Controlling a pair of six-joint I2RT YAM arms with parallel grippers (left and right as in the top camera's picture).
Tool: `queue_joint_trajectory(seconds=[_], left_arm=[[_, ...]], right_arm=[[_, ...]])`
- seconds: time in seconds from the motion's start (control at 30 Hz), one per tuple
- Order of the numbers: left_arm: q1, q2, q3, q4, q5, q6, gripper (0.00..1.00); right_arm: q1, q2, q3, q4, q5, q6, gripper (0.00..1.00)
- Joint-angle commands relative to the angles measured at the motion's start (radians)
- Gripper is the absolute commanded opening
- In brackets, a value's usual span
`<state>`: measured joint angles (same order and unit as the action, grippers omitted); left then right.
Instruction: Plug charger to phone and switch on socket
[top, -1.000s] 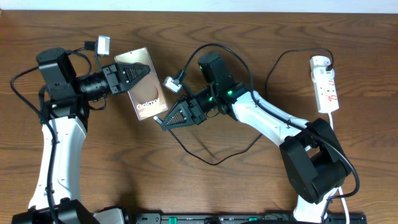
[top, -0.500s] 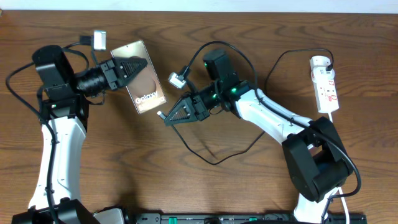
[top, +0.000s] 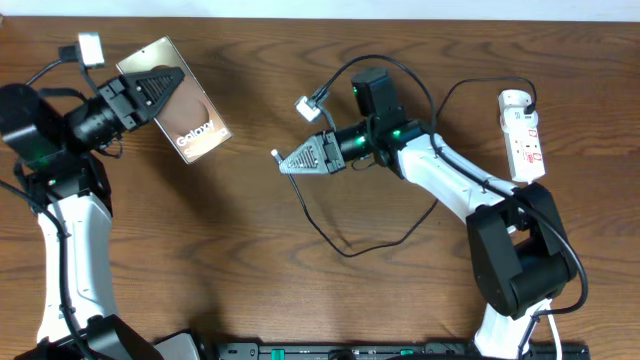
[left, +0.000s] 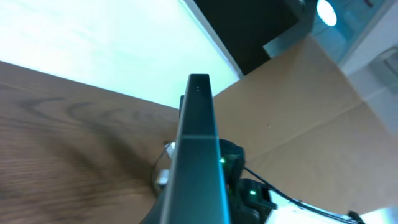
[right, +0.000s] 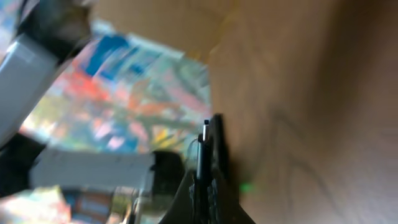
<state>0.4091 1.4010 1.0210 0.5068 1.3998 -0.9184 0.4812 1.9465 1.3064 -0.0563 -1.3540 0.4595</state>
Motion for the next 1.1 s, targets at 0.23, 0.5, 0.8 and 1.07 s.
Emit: queue_joint_trajectory(seconds=[0.23, 0.5, 0.8, 1.07], left_arm=[[0.000, -0.039, 0.010, 0.072, 0.086, -0.142, 0.07], [0.000, -0.039, 0.010, 0.072, 0.091, -0.142, 0.07], [0.000, -0.039, 0.010, 0.071, 0.104, -0.142, 0.07], [0.000, -0.039, 0.010, 0.071, 0.112, -0.142, 0.07]], right_arm=[[-0.065, -0.016, 0.042, -0.478, 0.699, -0.070, 0.01], [-0.081, -0.016, 0.115, -0.872, 1.182, -0.089, 0.01], [-0.068, -0.014, 0.043, -1.008, 1.267, -0.046, 0.01], [-0.061, -0.014, -0.095, -0.943, 1.263, -0.026, 0.01]])
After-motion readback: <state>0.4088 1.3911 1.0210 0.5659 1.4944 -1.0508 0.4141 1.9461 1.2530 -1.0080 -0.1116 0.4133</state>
